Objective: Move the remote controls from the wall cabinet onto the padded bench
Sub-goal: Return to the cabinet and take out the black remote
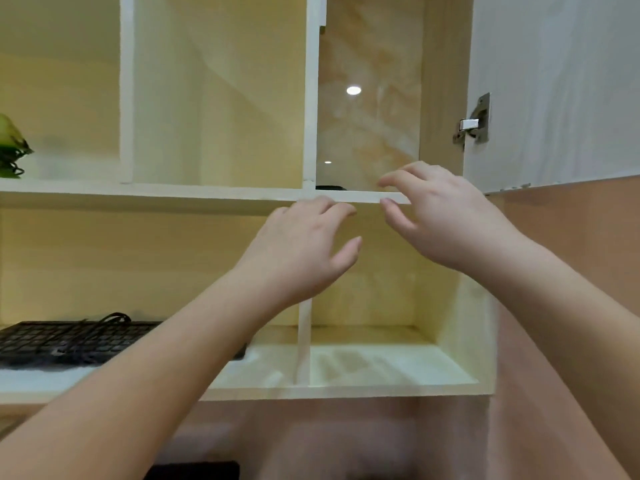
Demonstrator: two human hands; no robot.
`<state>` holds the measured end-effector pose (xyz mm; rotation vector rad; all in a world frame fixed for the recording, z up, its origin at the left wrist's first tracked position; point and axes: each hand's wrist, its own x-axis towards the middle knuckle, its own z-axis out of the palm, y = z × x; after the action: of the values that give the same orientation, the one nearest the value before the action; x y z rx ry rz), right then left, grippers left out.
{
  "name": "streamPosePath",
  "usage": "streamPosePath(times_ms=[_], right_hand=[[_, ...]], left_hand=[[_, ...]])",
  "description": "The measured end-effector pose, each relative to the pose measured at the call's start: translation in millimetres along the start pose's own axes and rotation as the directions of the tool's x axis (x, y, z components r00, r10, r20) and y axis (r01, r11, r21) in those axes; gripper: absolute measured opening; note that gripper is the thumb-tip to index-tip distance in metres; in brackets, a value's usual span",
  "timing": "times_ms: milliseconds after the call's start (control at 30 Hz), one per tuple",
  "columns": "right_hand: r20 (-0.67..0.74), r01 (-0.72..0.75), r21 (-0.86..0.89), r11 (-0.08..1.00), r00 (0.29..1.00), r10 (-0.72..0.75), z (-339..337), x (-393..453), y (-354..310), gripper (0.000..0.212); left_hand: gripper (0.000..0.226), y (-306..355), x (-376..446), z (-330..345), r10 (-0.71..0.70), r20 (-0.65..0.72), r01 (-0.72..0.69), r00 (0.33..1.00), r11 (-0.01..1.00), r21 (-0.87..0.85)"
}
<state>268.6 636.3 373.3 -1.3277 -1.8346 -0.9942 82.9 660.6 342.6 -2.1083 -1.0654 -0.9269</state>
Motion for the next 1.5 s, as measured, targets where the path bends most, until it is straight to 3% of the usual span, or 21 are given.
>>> streamPosePath(times_ms=[233, 467, 833, 1033, 1267, 1400, 1500], right_hand=[[0.012, -0.021, 0.096, 0.995, 1.000, 0.020, 13, 58, 27, 0.037], [0.247, -0.093, 0.398, 0.912, 0.969, -0.009, 40, 105, 21, 0.038], [0.608, -0.095, 0.230, 0.969, 0.791, -0.067, 45, 138, -2, 0.037], [0.628, -0.034, 0.192, 0.981, 0.772, -0.096, 39, 125, 5, 0.040], [0.568, -0.157, 0.229, 0.961, 0.823, -0.001, 32, 113, 35, 0.034], [0.542, -0.166, 0.258, 0.952, 0.840, -0.001, 32, 102, 52, 0.032], [0.531, -0.166, 0.278, 0.946, 0.847, -0.007, 27, 93, 63, 0.030]], left_hand=[[0.049, -10, 28, -2, 0.040, -0.033, -0.034, 0.999, 0.986, 0.161], [0.056, -23, 34, 2, 0.055, -0.046, -0.043, 0.997, 0.973, 0.228], [0.057, -29, 28, -4, 0.050, -0.049, -0.038, 0.998, 0.976, 0.215], [0.056, -25, 20, -4, 0.067, -0.056, -0.055, 0.996, 0.980, 0.191], [0.040, -7, 38, -9, 0.073, -0.080, -0.065, 0.994, 0.993, 0.098], [0.033, 5, 58, -8, -0.043, -0.171, 0.060, 0.984, 0.993, 0.098], [0.037, 12, 76, -6, -0.123, -0.101, 0.125, 0.987, 0.992, 0.009]])
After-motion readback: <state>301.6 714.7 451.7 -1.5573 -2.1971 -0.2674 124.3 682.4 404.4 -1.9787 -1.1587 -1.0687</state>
